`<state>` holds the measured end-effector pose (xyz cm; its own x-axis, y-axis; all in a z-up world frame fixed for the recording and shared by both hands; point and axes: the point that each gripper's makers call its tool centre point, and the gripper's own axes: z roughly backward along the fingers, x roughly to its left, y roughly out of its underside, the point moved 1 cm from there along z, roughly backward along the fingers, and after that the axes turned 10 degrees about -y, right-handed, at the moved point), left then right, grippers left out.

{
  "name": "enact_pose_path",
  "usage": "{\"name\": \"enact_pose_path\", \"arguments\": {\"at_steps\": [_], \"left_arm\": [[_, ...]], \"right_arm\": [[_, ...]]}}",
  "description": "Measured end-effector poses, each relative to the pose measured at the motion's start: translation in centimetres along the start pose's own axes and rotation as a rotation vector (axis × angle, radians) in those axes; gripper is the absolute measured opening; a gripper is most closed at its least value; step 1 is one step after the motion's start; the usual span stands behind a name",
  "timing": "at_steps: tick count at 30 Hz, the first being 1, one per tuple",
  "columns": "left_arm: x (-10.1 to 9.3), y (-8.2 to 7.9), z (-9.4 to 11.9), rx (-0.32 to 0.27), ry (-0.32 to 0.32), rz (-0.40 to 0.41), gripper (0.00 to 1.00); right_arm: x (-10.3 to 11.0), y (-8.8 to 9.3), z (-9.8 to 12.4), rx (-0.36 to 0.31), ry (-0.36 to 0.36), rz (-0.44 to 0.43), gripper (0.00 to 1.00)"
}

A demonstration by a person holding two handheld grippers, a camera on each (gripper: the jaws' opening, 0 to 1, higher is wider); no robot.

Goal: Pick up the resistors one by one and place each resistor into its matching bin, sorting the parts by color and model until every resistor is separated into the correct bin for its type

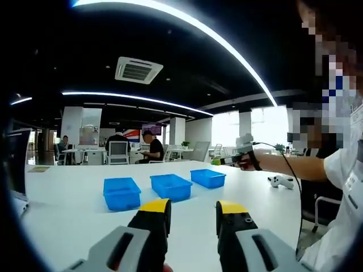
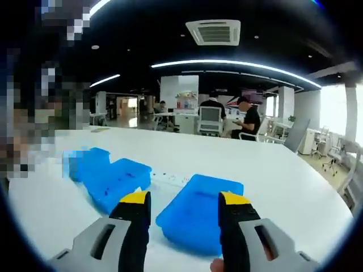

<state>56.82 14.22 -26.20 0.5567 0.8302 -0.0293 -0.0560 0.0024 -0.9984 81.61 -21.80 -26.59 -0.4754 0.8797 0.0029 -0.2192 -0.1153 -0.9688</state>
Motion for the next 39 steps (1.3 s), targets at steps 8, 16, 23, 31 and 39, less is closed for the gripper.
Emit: {"name": "enact_pose_path", "arguments": {"at_steps": [8,16,23,31,39], "left_arm": [[-0.2,0.0,0.0,0.000,0.006,-0.001,0.34],[-0.3,-0.1,0.0,0.000,0.006,-0.003,0.34],[-0.3,0.0,-0.1,0.003,0.008,-0.004,0.34],[-0.2,0.1,-0.1,0.003,0.008,-0.005,0.34],[-0.2,-0.1,0.0,-0.003,0.004,-0.008,0.34]], "right_arm": [[4.2,0.8,6.3,-0.079,-0.076,-0.027,0.48],[7.0,1.7,11.9,-0.130,-0.068,0.040,0.51],[9.2,4.1,15.6,-0.153,-0.097,-0.025,0.55],[10.9,5.0,17.1,-0.156,-0.088,-0.016,0.53],[11.6,4.3,15.7,-0.076,-0.125,0.078,0.48]]}}
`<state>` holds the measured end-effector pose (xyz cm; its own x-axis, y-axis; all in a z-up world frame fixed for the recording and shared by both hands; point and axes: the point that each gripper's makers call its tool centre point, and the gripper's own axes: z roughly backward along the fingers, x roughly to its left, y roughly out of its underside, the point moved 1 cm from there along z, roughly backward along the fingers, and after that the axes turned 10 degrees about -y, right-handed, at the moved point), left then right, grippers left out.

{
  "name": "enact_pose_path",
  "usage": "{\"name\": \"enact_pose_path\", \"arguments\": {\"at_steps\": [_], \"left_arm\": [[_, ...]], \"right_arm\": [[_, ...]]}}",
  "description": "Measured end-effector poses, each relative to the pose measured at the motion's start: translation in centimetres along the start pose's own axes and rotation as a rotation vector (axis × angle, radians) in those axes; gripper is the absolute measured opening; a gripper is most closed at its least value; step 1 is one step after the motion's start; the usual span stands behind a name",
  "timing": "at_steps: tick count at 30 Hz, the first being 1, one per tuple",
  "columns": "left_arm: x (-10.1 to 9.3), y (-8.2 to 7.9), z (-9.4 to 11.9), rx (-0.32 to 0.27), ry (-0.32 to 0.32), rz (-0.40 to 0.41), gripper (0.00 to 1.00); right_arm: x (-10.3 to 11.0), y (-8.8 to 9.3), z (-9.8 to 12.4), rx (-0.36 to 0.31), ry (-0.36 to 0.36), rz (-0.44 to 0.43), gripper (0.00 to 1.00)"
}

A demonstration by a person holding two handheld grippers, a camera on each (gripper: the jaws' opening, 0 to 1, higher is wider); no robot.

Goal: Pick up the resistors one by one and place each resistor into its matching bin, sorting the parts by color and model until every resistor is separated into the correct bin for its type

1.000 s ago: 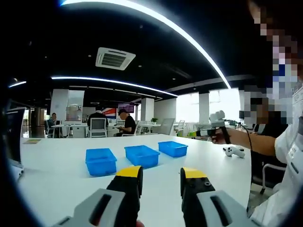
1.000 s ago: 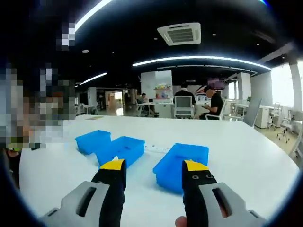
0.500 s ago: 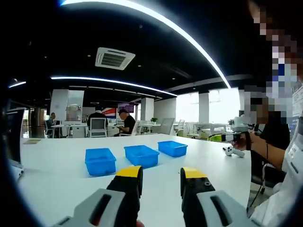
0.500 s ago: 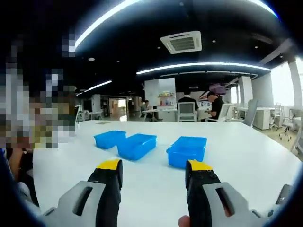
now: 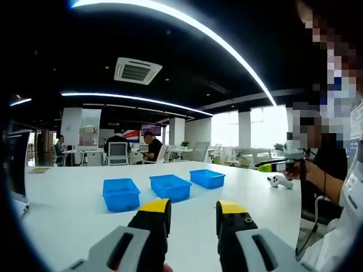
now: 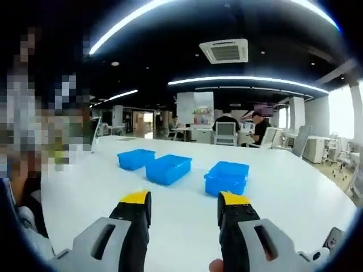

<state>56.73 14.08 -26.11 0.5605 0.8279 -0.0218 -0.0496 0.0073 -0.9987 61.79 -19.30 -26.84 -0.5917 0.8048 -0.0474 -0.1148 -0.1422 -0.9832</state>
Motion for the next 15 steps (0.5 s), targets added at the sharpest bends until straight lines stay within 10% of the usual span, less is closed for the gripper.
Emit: {"name": "enact_pose_path", "arguments": {"at_steps": [15], "left_arm": [[0.2,0.0,0.0,-0.003,-0.004,0.000,0.33]], "right_arm": [[3.3,0.5,-8.6,0.412,-0.324,0.289,0.43]]}}
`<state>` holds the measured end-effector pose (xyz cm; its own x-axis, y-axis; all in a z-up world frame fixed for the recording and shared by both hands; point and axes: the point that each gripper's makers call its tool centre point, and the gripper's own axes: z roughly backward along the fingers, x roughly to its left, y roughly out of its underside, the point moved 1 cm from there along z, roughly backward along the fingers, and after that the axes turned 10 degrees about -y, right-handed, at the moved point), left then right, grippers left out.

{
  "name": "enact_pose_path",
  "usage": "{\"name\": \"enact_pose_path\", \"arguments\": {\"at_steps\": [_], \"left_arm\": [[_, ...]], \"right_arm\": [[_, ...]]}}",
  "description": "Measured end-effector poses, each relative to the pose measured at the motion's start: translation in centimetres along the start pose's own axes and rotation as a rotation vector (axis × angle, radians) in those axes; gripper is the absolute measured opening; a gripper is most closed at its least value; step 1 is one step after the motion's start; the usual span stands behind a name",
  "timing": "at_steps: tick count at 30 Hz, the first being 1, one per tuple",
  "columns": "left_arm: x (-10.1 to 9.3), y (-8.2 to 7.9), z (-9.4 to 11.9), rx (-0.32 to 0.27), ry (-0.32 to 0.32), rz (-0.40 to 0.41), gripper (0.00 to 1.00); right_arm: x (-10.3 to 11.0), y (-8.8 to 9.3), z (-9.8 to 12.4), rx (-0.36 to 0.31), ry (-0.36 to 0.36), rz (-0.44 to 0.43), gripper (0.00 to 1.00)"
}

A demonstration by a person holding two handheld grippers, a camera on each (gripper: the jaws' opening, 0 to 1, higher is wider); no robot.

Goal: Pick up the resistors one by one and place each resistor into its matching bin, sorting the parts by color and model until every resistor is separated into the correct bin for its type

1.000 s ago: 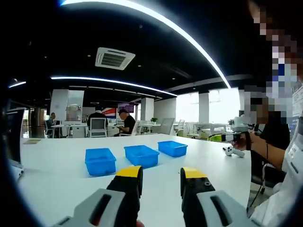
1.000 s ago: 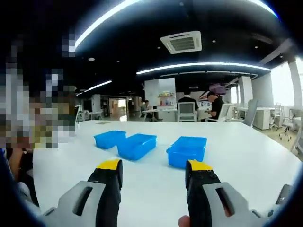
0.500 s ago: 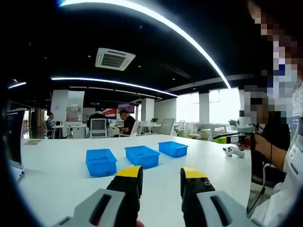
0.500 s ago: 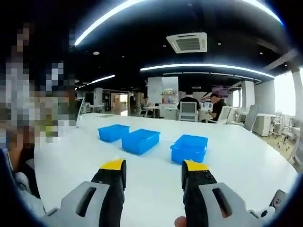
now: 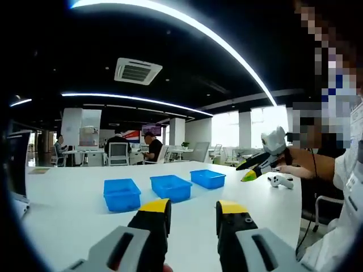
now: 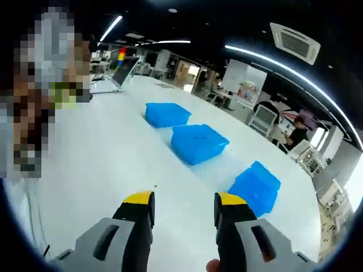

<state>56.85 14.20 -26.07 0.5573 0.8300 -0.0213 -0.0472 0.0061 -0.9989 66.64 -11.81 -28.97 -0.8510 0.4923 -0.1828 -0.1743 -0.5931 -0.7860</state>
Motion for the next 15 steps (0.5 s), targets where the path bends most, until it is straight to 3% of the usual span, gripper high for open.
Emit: {"name": "enact_pose_path", "arguments": {"at_steps": [3,6,8,11,15], "left_arm": [[0.2,0.0,0.0,0.000,-0.004,0.003,0.33],[0.3,0.2,0.0,0.002,-0.009,0.008,0.33],[0.4,0.2,0.0,0.003,-0.009,0.012,0.33],[0.5,0.2,0.0,0.006,-0.012,0.013,0.33],[0.6,0.2,0.1,0.005,-0.014,0.015,0.33]], "right_arm": [[0.7,-0.5,-1.7,0.048,-0.082,-0.031,0.39],[0.7,1.3,-3.7,0.222,-0.057,-0.287,0.26],[1.4,1.5,-5.2,0.259,-0.115,-0.306,0.26],[1.8,2.2,-6.9,0.331,-0.133,-0.374,0.26],[0.9,2.5,-8.8,0.385,-0.110,-0.418,0.26]]}}
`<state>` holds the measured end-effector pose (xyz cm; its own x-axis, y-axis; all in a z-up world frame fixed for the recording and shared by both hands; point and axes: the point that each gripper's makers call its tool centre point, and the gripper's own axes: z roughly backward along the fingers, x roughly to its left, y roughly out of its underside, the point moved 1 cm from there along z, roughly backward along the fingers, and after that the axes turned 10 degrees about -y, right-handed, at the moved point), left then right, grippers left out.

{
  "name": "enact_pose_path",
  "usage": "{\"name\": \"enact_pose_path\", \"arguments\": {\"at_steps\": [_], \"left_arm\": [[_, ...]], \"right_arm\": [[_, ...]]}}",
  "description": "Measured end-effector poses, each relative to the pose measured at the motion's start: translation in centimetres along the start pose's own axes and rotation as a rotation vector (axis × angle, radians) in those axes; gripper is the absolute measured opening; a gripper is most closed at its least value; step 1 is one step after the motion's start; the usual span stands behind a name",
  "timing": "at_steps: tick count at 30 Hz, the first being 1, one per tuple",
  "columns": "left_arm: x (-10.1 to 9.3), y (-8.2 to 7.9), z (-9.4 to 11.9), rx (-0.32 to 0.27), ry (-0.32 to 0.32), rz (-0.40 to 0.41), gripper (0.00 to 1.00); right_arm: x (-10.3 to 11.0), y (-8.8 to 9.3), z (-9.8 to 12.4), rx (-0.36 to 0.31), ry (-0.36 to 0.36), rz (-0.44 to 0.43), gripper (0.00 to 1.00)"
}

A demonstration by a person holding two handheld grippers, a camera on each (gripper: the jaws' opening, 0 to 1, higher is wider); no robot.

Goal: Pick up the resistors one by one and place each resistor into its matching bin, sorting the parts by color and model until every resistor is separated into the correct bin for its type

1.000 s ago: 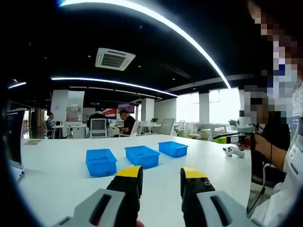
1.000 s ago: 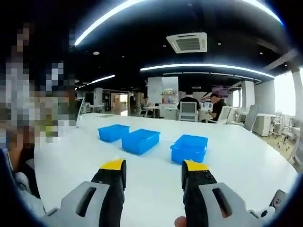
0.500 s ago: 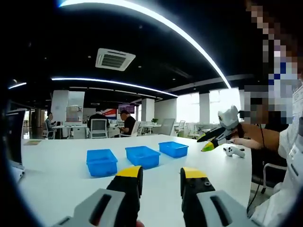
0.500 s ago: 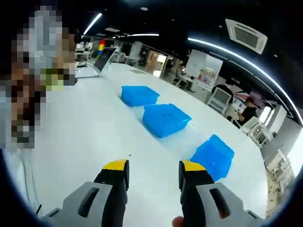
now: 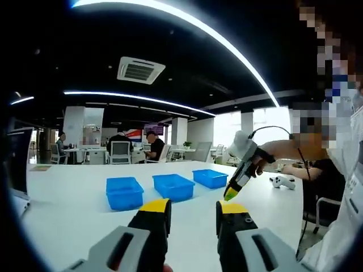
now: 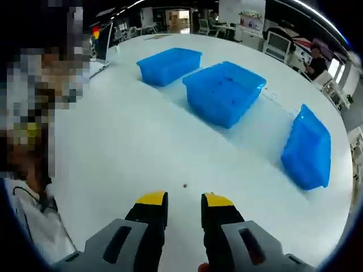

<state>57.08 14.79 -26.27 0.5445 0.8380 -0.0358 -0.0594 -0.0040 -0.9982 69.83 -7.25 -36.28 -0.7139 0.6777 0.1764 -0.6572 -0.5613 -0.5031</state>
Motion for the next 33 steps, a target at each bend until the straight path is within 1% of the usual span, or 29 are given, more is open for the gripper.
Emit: {"name": "enact_pose_path", "arguments": {"at_steps": [3,7,10,12,13,16,17,18,19,20,23,24,25,28,31,33], "left_arm": [[-0.1,-0.1,0.1,-0.005,0.000,0.003,0.33],[-0.1,-0.2,0.2,-0.002,-0.004,0.001,0.33],[0.1,-0.2,0.2,0.000,-0.008,0.005,0.33],[0.2,-0.1,0.2,0.001,-0.010,0.006,0.33],[0.2,-0.1,0.2,0.002,-0.010,0.008,0.33],[0.3,0.0,0.1,0.004,-0.011,0.009,0.33],[0.3,0.0,0.1,0.005,-0.011,0.009,0.33],[0.3,0.0,0.1,0.005,-0.011,0.009,0.33],[0.2,0.0,0.1,0.005,-0.010,0.009,0.33],[0.2,-0.1,0.1,0.004,-0.010,0.008,0.33],[0.3,-0.2,0.2,0.002,-0.013,0.009,0.33],[0.3,-0.2,0.2,0.002,-0.014,0.009,0.33],[0.4,-0.2,0.2,0.002,-0.015,0.008,0.33],[0.4,-0.2,0.1,0.002,-0.015,0.010,0.33],[0.3,-0.2,0.1,0.002,-0.013,0.009,0.33],[0.3,-0.2,0.1,0.003,-0.012,0.007,0.33]], "right_arm": [[-0.6,-0.6,-0.8,0.015,0.013,-0.021,0.25],[-1.6,-0.6,-2.1,0.068,0.058,-0.027,0.25],[-1.9,-0.4,-2.7,0.091,0.067,-0.024,0.25],[-1.9,0.0,-2.9,0.110,0.067,-0.023,0.23],[-1.9,0.0,-2.8,0.103,0.069,-0.022,0.22],[-1.9,0.1,-2.6,0.111,0.065,-0.019,0.20],[-2.0,0.1,-2.6,0.115,0.066,-0.020,0.18],[-2.0,0.2,-2.5,0.120,0.067,-0.021,0.13],[-2.3,0.5,-2.3,0.147,0.088,-0.001,0.05],[-2.3,0.3,-2.4,0.134,0.076,0.021,0.05],[-2.6,0.4,-2.2,0.129,0.072,0.017,0.05],[-1.2,0.9,-2.2,0.126,0.070,0.020,0.05],[-0.8,1.1,-2.2,0.123,0.066,0.030,0.05],[-0.7,1.2,-2.2,0.113,0.054,0.041,0.04],[-0.4,0.8,-2.1,0.074,0.030,0.051,0.04],[0.0,0.1,-1.6,0.031,0.018,0.058,0.04]]}}
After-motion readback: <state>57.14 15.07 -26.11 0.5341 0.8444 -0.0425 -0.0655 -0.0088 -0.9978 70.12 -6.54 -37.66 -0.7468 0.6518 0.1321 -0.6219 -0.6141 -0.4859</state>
